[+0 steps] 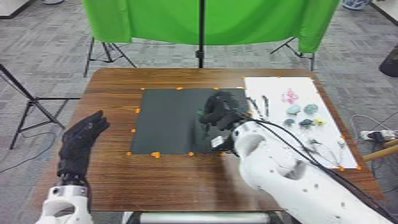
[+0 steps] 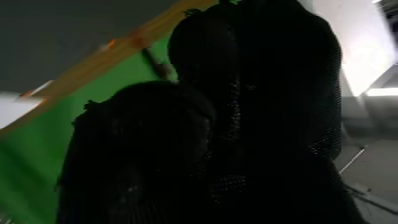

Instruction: Arrange flowers

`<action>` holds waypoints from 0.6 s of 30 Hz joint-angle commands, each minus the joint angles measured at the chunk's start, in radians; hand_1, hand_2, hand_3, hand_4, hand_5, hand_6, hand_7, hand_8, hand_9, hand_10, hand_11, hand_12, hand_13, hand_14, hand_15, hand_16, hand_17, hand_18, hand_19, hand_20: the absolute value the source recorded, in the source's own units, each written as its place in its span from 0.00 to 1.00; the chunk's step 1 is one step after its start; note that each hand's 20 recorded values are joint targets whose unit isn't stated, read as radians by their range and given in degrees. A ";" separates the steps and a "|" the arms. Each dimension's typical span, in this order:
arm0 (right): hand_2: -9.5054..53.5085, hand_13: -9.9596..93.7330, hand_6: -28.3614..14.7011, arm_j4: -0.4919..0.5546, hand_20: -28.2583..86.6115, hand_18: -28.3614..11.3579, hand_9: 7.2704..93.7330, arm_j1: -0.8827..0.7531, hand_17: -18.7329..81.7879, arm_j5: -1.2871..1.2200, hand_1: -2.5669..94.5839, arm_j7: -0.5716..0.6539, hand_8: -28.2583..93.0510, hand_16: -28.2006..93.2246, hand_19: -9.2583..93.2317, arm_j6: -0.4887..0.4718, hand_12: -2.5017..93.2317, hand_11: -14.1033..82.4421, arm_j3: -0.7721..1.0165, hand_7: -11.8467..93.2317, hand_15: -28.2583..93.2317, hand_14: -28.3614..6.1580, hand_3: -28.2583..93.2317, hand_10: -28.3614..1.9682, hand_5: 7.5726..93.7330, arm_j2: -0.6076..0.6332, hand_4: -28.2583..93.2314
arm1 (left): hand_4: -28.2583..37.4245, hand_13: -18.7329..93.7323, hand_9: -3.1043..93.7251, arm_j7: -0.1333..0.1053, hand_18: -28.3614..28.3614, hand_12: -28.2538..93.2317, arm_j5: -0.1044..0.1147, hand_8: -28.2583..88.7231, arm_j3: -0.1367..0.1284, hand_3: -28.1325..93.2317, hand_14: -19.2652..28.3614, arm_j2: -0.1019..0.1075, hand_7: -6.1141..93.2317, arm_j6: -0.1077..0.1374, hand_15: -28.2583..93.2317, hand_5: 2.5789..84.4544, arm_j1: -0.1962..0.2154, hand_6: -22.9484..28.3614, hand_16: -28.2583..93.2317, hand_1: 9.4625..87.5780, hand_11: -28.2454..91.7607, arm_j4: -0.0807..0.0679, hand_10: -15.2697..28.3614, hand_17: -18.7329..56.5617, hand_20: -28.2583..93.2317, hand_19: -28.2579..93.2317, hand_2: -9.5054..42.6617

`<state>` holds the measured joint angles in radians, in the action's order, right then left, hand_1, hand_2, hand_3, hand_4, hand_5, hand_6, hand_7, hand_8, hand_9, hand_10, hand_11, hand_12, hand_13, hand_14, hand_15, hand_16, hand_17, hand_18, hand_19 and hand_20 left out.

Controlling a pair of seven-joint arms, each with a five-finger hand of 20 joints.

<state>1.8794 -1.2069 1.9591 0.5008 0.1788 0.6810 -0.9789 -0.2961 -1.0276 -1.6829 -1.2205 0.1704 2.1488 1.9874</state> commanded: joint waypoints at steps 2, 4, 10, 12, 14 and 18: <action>0.00 1.00 0.62 -0.068 0.62 0.50 0.94 0.130 0.89 -0.061 0.93 -0.014 0.43 0.45 1.00 -0.002 0.43 0.51 -0.124 0.39 0.72 0.78 0.00 0.56 0.87 -0.131 0.73 | 0.17 0.46 0.48 -0.008 0.75 0.36 0.002 0.20 0.027 0.77 0.75 -0.004 0.21 0.011 0.43 0.56 0.008 0.50 0.27 0.26 0.36 -0.013 0.63 0.31 0.44 0.30 0.06; 0.00 1.00 0.62 -0.101 0.62 0.50 0.94 0.144 0.89 -0.064 0.93 -0.016 0.43 0.45 1.00 0.005 0.43 0.51 -0.145 0.40 0.72 0.78 0.00 0.56 0.87 -0.157 0.73 | 0.16 0.46 0.48 -0.007 0.75 0.36 0.000 0.20 0.036 0.77 0.74 -0.003 0.21 0.005 0.43 0.56 -0.004 0.50 0.27 0.26 0.37 -0.018 0.63 0.31 0.44 0.30 0.06; 0.00 1.00 0.62 -0.198 0.62 0.49 0.94 0.167 0.89 -0.067 0.93 -0.005 0.43 0.45 1.00 0.030 0.43 0.51 -0.196 0.40 0.72 0.78 0.00 0.55 0.87 -0.216 0.73 | 0.17 0.46 0.48 -0.010 0.75 0.36 -0.008 0.20 0.064 0.77 0.74 -0.011 0.21 -0.019 0.43 0.56 -0.015 0.50 0.27 0.26 0.36 -0.022 0.63 0.31 0.44 0.30 0.06; 0.00 1.00 0.62 -0.223 0.62 0.50 0.94 0.169 0.89 -0.072 0.93 0.002 0.43 0.45 1.00 0.045 0.43 0.52 -0.203 0.40 0.72 0.78 0.00 0.55 0.87 -0.231 0.73 | 0.16 0.46 0.48 -0.008 0.75 0.36 -0.009 0.20 0.072 0.77 0.74 -0.012 0.21 -0.026 0.43 0.56 -0.019 0.50 0.27 0.26 0.36 -0.024 0.63 0.31 0.44 0.30 0.06; 0.00 1.00 0.62 -0.235 0.62 0.50 0.94 0.169 0.89 -0.093 0.93 0.009 0.43 0.45 1.00 0.038 0.43 0.52 -0.205 0.40 0.71 0.78 0.00 0.55 0.87 -0.244 0.73 | 0.17 0.46 0.48 -0.006 0.75 0.36 -0.011 0.20 0.074 0.77 0.74 -0.013 0.21 -0.030 0.43 0.56 -0.017 0.50 0.27 0.26 0.36 -0.024 0.63 0.31 0.44 0.30 0.06; 0.00 1.00 0.62 -0.270 0.62 0.50 0.94 0.178 0.89 -0.110 0.92 -0.003 0.42 0.45 1.00 0.074 0.42 0.52 -0.227 0.40 0.71 0.77 0.00 0.54 0.87 -0.264 0.71 | 0.17 0.46 0.48 -0.003 0.75 0.36 -0.010 0.20 0.082 0.77 0.75 -0.013 0.20 -0.034 0.43 0.56 -0.024 0.50 0.27 0.26 0.36 -0.026 0.63 0.31 0.44 0.30 0.06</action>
<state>1.6424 -1.0388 1.8803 0.4993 0.2050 0.4819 -1.2060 -0.3051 -1.0310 -1.6224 -1.2214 0.1571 2.1240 1.9731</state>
